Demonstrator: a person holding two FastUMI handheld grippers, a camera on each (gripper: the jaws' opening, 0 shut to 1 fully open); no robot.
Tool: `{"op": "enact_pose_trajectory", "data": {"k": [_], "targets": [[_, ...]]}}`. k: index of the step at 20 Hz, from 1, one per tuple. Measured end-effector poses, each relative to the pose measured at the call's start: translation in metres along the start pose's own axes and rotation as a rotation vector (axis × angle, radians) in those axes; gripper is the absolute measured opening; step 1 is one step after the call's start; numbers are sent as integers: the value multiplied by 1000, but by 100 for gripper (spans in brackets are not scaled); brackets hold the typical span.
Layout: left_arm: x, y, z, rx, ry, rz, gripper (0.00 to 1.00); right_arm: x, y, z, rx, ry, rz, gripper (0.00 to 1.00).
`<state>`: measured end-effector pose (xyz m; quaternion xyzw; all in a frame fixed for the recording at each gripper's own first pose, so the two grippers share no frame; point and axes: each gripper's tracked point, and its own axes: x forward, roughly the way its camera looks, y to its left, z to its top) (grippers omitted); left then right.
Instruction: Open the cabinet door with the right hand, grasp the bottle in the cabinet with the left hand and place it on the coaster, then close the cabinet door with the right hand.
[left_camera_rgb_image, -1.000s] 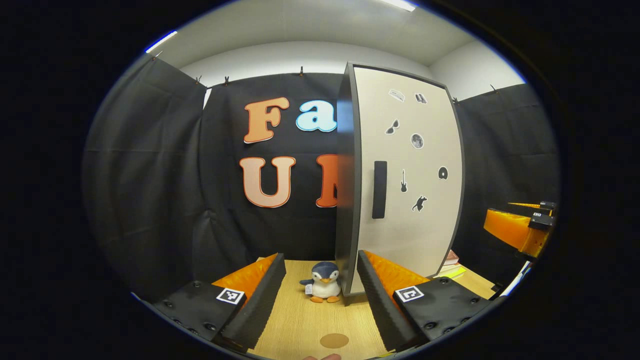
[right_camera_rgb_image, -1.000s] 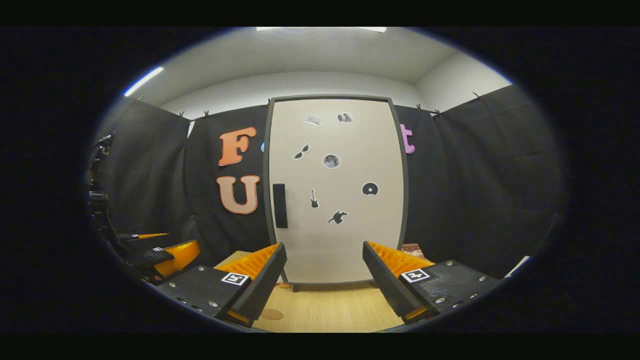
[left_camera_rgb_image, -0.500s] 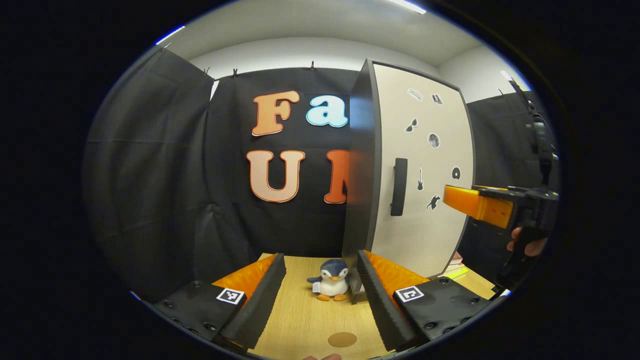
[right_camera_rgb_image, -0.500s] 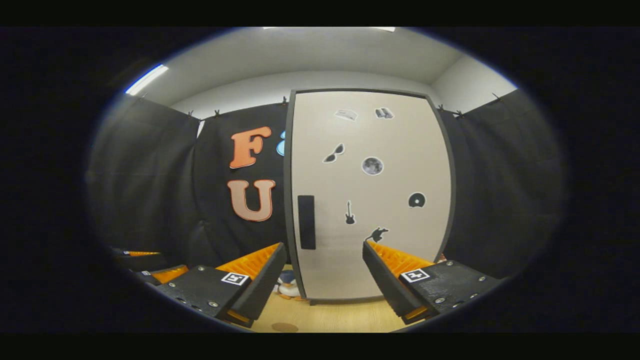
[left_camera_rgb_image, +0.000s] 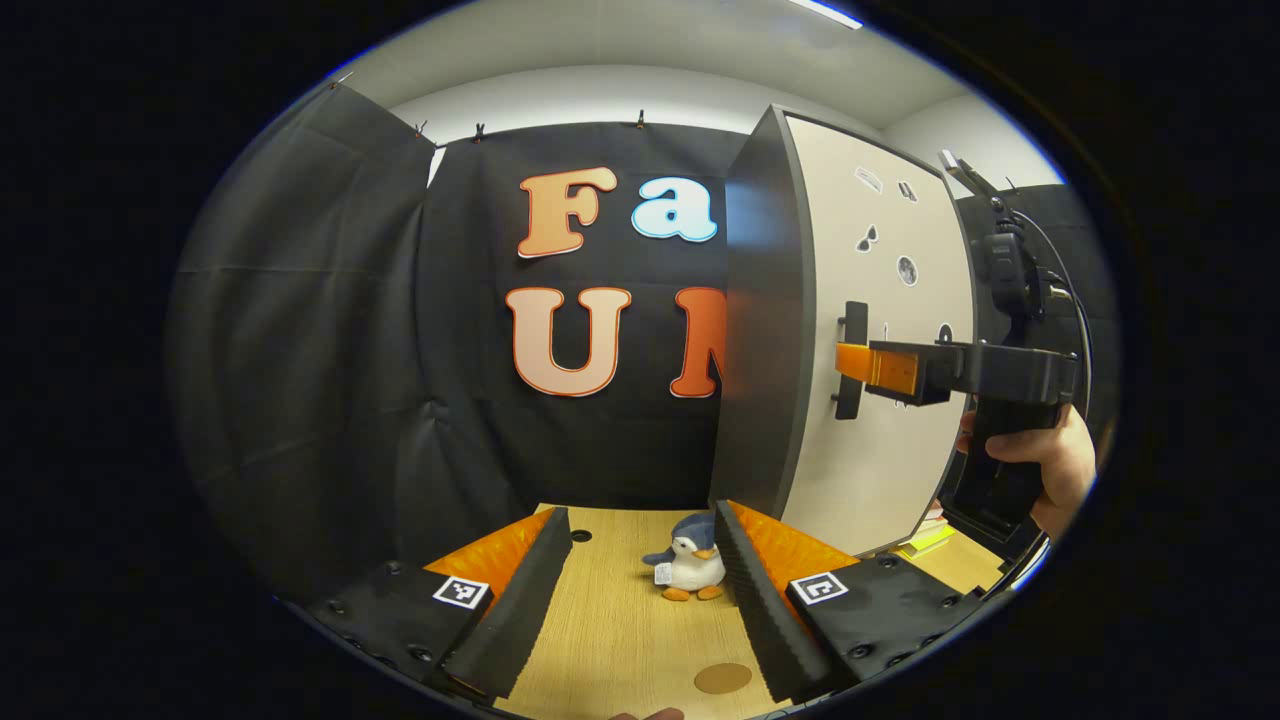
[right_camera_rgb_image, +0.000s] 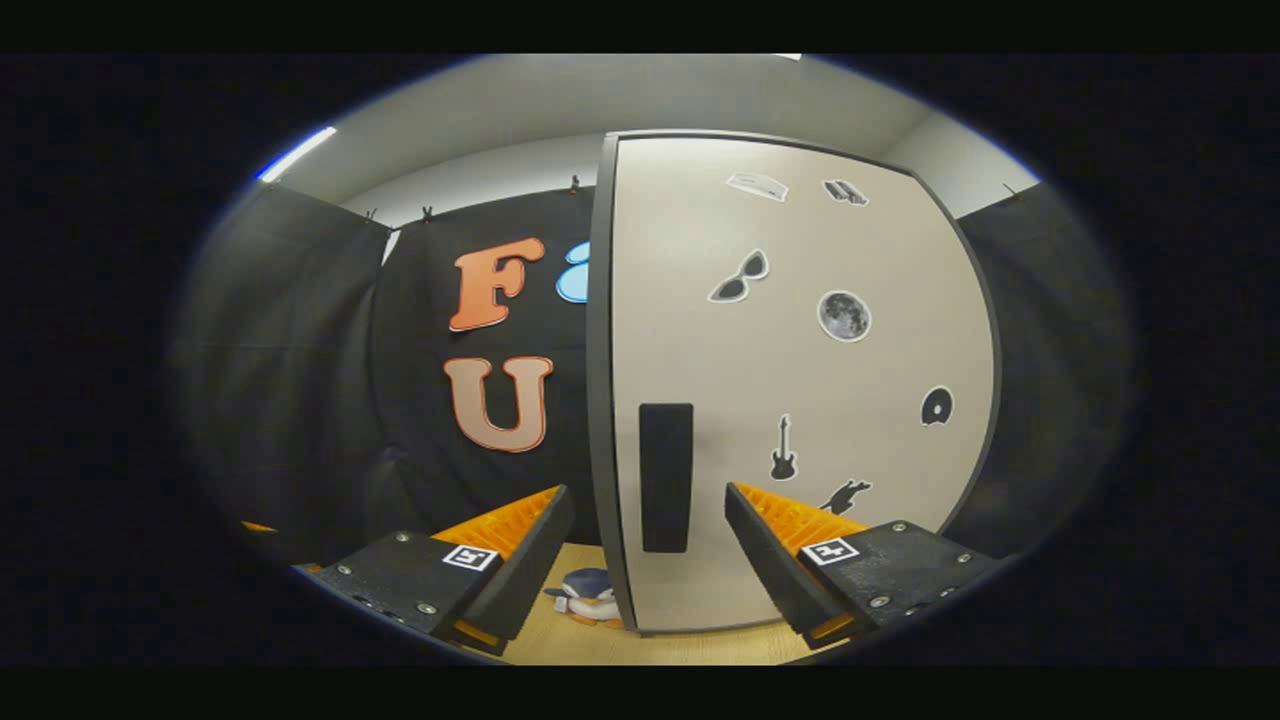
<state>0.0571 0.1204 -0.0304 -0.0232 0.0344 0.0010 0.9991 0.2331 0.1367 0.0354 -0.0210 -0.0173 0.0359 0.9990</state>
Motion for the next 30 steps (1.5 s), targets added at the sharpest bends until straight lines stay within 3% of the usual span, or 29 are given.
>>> {"op": "enact_pose_trajectory", "data": {"k": [1,5,10,13,15,19,20,23,30], "targets": [[4,3,-2,-2,2,-3,94,6,-1,0,4,0,-8,95],[19,13,-4,0,10,-11,94,25,-8,-3,6,7,-44,96],[30,21,-12,-5,26,-19,94,42,-13,-8,-1,20,-68,79],[29,24,-15,-14,30,-22,94,48,-16,-14,34,44,-74,49],[31,24,-20,-13,42,-22,94,47,-16,-12,31,23,-73,36],[31,25,-21,-29,45,-16,94,45,-16,-13,27,23,-73,34],[32,26,-20,-31,44,-15,94,44,-15,-12,30,27,-67,27],[33,24,-16,-27,37,-10,94,34,-12,-10,32,36,-47,24],[-8,3,-12,-12,26,14,94,-43,-32,-12,77,22,-21,17]]}}
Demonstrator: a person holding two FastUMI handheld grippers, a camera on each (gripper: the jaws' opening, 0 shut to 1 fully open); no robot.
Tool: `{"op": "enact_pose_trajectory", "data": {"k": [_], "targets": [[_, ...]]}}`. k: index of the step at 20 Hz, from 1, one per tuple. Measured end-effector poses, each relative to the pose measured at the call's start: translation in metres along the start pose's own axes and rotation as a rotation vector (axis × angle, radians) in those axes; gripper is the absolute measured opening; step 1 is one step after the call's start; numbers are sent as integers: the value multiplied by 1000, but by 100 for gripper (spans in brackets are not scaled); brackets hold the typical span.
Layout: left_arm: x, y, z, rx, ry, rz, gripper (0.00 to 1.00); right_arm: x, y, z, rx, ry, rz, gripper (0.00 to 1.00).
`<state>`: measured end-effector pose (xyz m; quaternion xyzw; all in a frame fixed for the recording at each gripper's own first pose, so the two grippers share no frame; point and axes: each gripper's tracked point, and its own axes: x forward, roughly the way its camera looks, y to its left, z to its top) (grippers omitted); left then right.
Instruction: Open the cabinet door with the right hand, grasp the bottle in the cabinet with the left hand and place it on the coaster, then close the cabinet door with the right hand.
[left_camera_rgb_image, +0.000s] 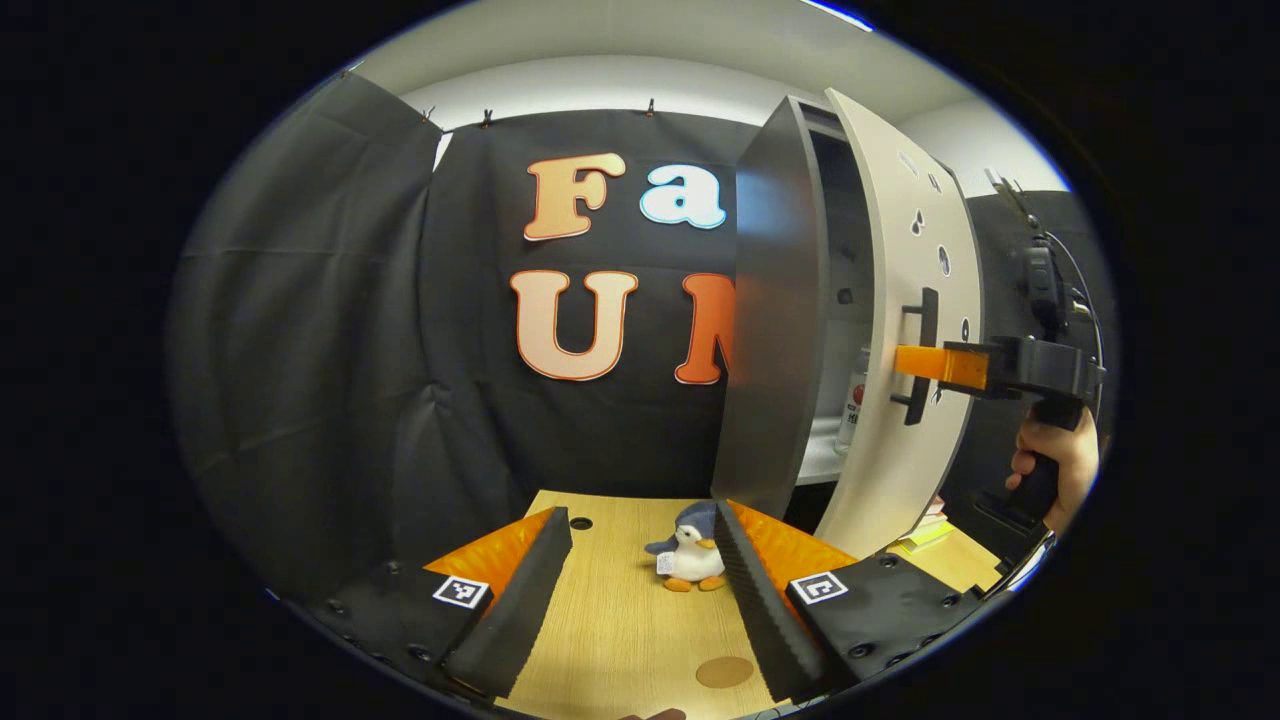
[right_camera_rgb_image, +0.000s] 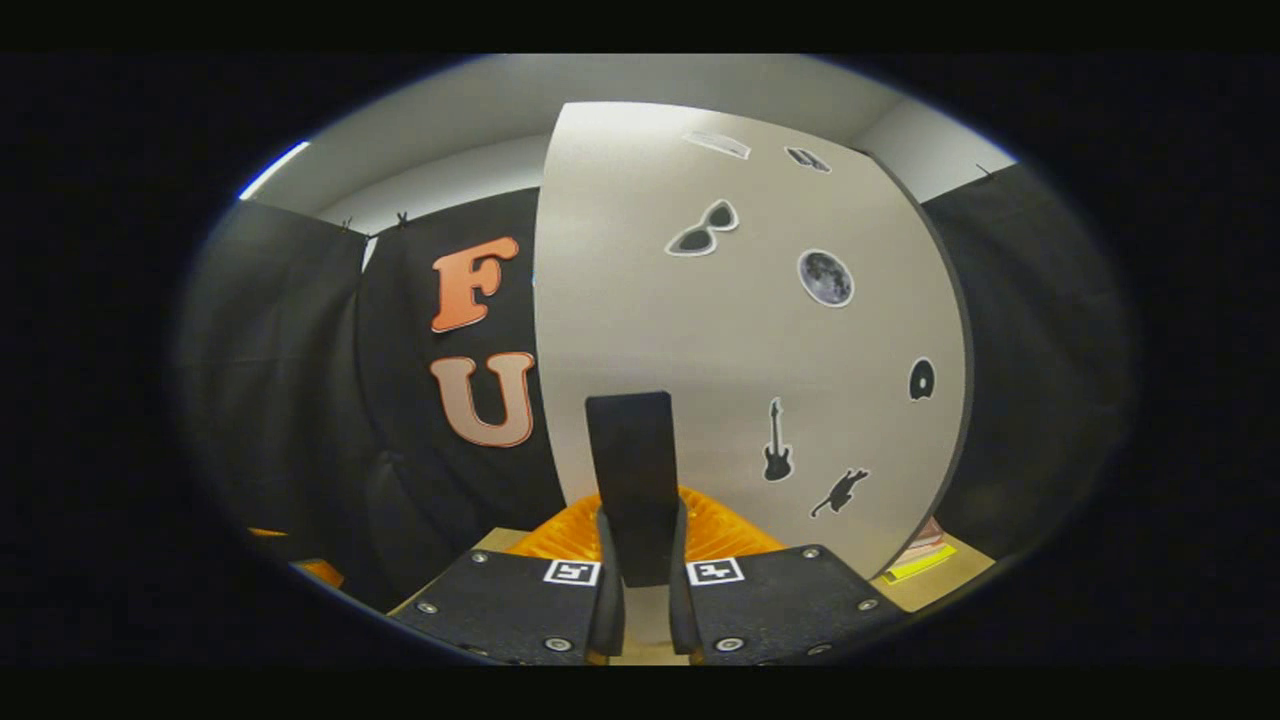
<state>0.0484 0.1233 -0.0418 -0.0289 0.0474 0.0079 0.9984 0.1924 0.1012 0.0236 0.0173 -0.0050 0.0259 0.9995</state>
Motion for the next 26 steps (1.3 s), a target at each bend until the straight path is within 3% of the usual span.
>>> {"op": "enact_pose_trajectory", "data": {"k": [15,26], "targets": [[-53,-69,12,20,-10,-4,93,-124,-79,7,28,2,-39,17],[-65,-115,6,14,17,-36,94,-190,-165,15,2,-4,-140,14]]}}
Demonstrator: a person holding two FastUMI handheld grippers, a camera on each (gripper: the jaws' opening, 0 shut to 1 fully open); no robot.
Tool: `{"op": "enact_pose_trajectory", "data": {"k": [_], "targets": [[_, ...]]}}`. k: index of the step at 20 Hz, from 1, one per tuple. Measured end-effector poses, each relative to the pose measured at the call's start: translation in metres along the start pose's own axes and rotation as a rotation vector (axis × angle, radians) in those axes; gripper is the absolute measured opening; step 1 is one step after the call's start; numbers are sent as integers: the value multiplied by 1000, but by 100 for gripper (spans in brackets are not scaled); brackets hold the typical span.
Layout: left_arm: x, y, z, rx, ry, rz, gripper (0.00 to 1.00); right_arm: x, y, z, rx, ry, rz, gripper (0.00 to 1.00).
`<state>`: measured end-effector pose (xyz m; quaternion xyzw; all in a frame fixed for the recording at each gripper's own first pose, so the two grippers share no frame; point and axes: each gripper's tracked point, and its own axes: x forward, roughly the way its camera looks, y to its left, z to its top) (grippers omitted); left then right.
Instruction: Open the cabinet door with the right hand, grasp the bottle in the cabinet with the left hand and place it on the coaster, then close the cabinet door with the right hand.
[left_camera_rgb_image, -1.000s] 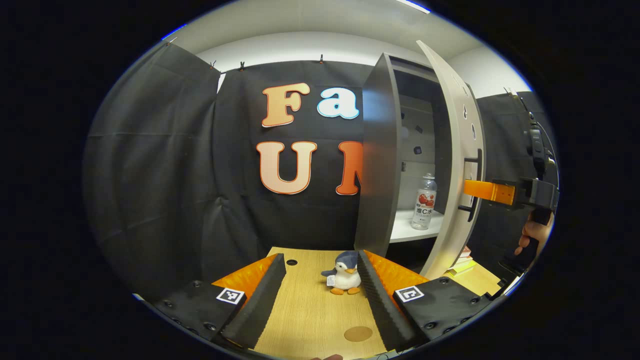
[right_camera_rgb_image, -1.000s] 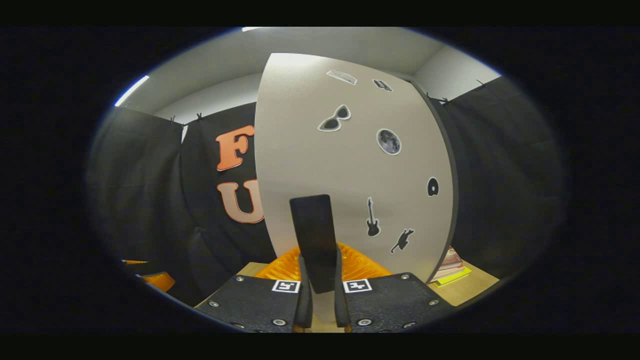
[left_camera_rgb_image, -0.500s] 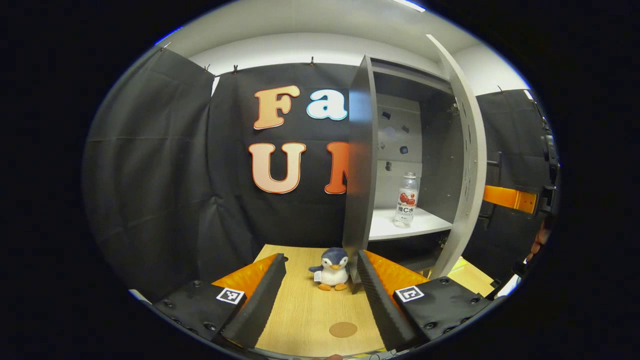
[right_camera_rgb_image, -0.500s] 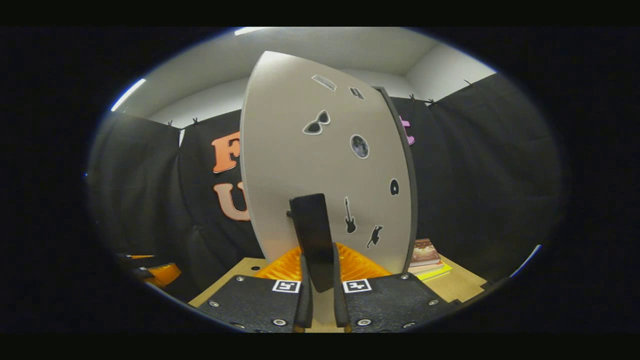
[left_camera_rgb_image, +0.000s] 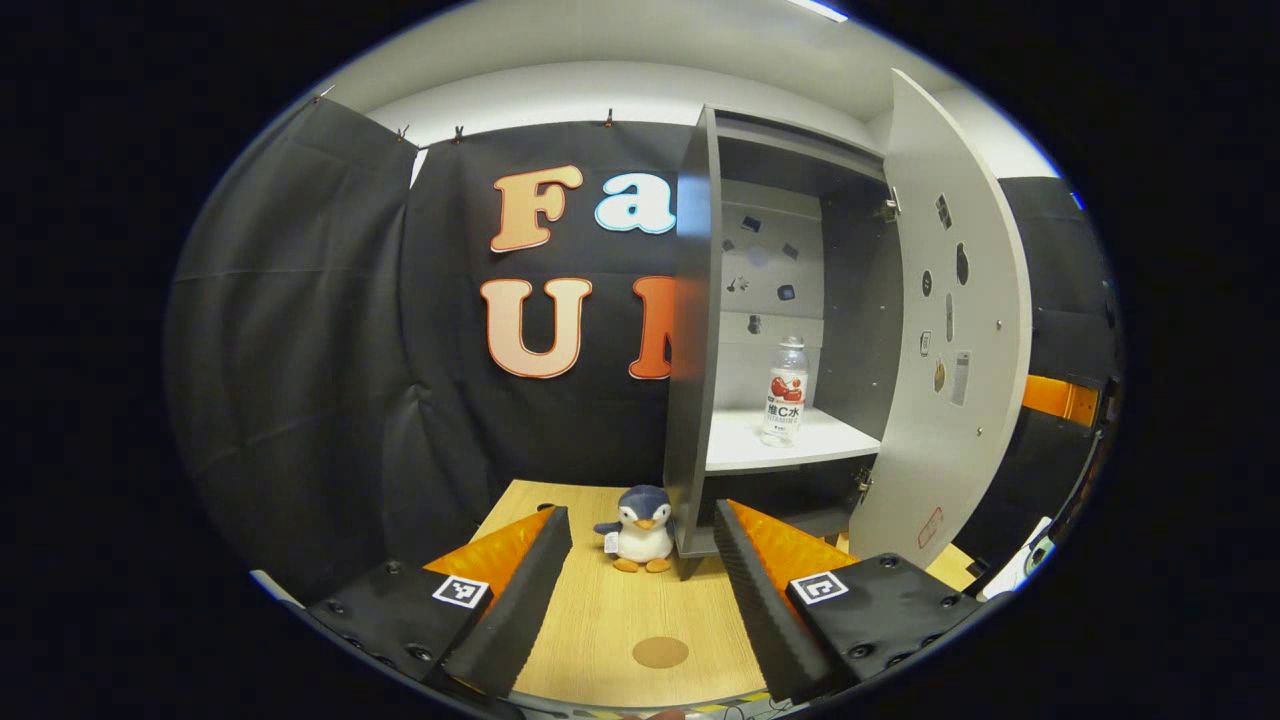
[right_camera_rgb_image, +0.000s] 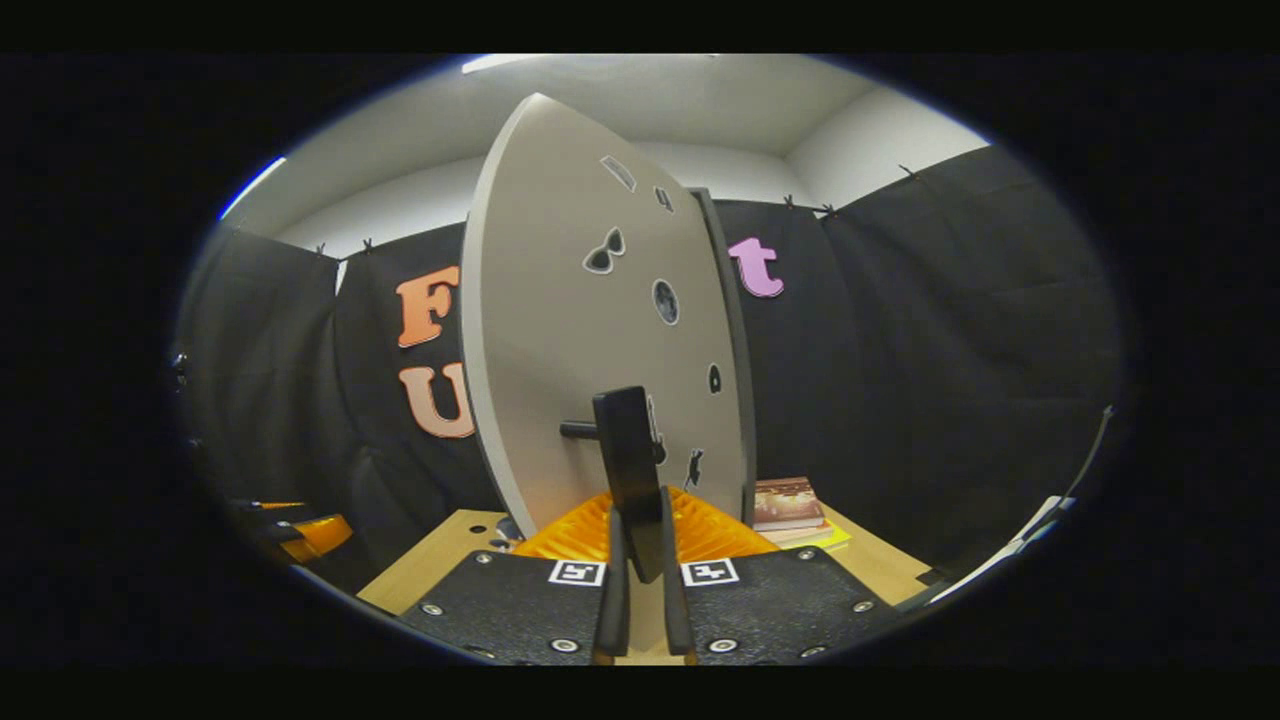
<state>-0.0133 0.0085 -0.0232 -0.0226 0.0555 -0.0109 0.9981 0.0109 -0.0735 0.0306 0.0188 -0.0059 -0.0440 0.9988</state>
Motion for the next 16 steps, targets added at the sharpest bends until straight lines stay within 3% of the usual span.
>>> {"op": "enact_pose_trajectory", "data": {"k": [7,8,9,16], "targets": [[-7,-30,3,-22,1,-21,94,-16,-51,7,-30,-11,-37,10],[-8,-35,3,-21,1,-22,94,-17,-59,7,-36,-10,-48,15],[-10,-38,4,-22,-1,-23,94,-19,-68,10,-36,-15,-56,7],[-15,-72,6,-30,-2,-44,94,-26,-123,16,-13,-5,-57,5]]}}
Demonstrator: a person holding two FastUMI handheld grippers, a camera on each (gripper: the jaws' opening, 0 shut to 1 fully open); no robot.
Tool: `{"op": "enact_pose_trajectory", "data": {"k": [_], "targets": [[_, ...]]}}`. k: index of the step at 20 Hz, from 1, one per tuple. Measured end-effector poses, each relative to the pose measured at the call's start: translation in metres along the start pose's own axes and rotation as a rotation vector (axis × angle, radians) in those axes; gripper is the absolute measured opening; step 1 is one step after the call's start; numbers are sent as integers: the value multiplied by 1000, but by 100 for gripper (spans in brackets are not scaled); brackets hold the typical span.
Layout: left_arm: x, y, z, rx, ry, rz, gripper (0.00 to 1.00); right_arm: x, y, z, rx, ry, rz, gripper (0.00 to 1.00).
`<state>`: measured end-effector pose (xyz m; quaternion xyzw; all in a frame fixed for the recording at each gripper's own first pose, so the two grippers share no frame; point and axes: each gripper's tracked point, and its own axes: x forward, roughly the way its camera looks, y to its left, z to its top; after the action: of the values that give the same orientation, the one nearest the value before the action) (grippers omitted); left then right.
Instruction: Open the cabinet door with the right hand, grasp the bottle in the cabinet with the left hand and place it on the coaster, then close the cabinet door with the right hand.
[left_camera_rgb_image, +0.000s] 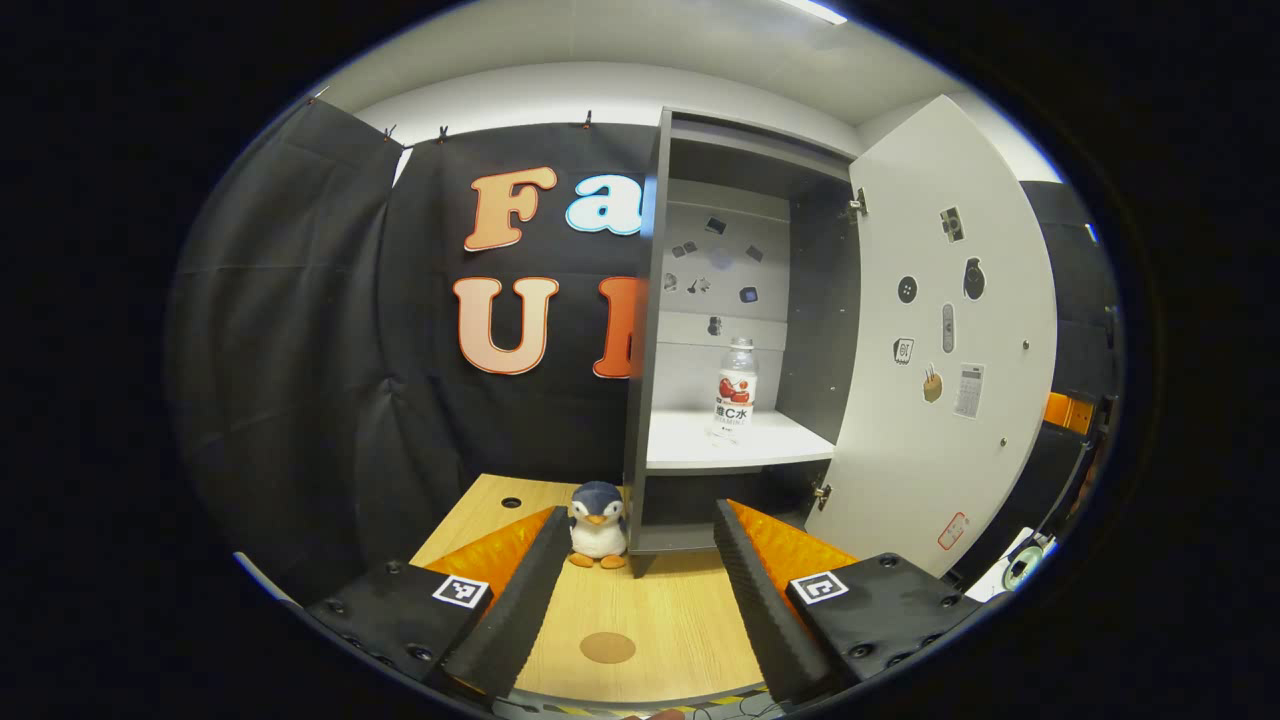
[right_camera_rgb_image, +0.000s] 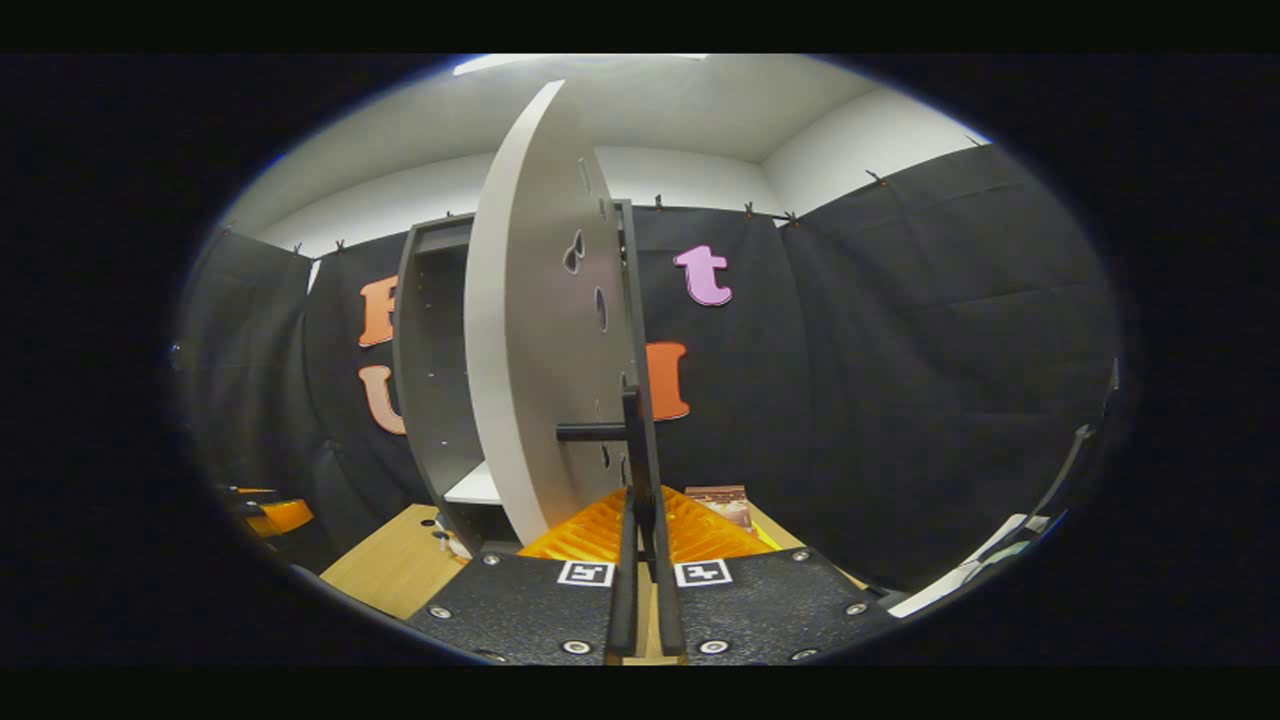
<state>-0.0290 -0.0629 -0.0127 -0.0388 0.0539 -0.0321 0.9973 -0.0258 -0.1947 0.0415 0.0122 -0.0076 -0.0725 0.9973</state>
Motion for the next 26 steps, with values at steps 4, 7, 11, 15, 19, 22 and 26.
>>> {"op": "enact_pose_trajectory", "data": {"k": [4,7,11,15,19,22,26], "targets": [[1,-22,4,17,-12,-17,93,3,-28,3,-12,5,41,12],[0,-38,2,22,-8,-29,94,6,-41,4,-16,9,76,0],[0,-49,-1,19,-4,-28,94,10,-49,4,-8,11,110,0],[2,-51,3,18,-9,-16,94,10,-51,3,23,18,142,0],[1,-53,7,29,-20,-10,94,4,-52,4,6,19,117,5],[5,-55,9,22,-22,-13,93,-17,-53,6,-5,-2,82,5],[24,-63,6,20,-17,-38,94,-57,-44,23,21,-68,69,0]]}}
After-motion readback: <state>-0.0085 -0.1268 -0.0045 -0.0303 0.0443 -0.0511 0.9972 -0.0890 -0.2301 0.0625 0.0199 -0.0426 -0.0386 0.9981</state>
